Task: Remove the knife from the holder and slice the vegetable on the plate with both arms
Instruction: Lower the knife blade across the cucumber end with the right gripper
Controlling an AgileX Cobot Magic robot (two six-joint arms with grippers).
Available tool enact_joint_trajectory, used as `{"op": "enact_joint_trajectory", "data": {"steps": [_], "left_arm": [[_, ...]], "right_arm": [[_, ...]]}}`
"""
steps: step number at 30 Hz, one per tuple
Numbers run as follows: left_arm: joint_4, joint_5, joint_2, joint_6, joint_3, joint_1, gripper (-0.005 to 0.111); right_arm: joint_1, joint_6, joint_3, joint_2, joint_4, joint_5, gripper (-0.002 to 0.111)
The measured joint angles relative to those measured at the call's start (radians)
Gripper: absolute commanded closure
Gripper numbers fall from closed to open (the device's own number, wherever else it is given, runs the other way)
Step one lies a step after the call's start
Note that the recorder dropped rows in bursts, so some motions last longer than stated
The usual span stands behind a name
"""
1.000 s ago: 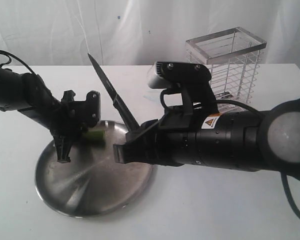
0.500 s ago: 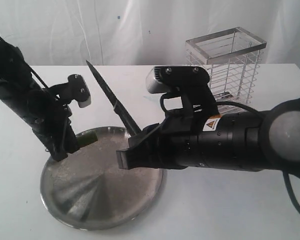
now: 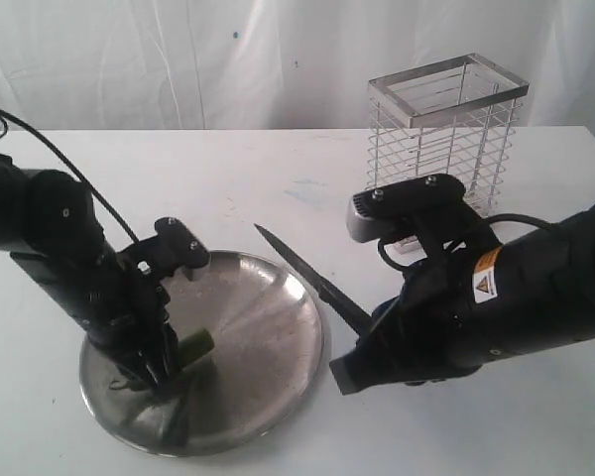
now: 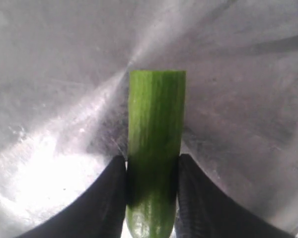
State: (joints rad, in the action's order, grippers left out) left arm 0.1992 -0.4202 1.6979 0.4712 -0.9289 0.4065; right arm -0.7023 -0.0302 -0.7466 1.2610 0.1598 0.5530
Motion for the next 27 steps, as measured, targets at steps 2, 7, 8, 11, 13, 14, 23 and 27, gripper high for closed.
{"op": "enact_joint_trajectory", "data": {"steps": [2, 7, 8, 11, 13, 14, 23, 27], "left_arm": [[-0.01, 0.023, 0.013, -0.044, 0.028, 0.0, 0.089], [-0.007, 0.048, 0.009, -0.097, 0.042, 0.0, 0.066], [-0.006, 0.05, 0.008, -0.105, 0.042, 0.0, 0.058], [0.003, 0.05, 0.0, -0.124, 0.037, 0.0, 0.046], [0.006, 0.037, -0.018, -0.13, 0.022, 0.0, 0.045], [0.006, 0.03, -0.032, -0.13, 0.012, 0.0, 0.045], [-0.044, -0.041, -0.178, -0.146, -0.011, 0.0, 0.045], [-0.062, -0.052, -0.216, -0.158, -0.011, -0.002, 0.045]], "right_arm": [[0.0, -0.012, 0.0, 0.0, -0.02, 0.02, 0.108], [-0.037, -0.015, 0.0, -0.001, -0.029, 0.03, 0.108], [-0.049, -0.015, 0.0, -0.001, -0.029, 0.034, 0.108], [-0.084, -0.015, 0.0, -0.001, -0.029, 0.038, 0.108], [-0.1, -0.015, 0.0, 0.011, -0.029, 0.038, 0.108], [-0.106, -0.015, 0.0, 0.02, -0.029, 0.035, 0.108], [-0.174, -0.017, 0.0, 0.151, -0.029, -0.066, 0.108], [-0.21, -0.025, 0.0, 0.175, -0.025, -0.105, 0.108]]}}
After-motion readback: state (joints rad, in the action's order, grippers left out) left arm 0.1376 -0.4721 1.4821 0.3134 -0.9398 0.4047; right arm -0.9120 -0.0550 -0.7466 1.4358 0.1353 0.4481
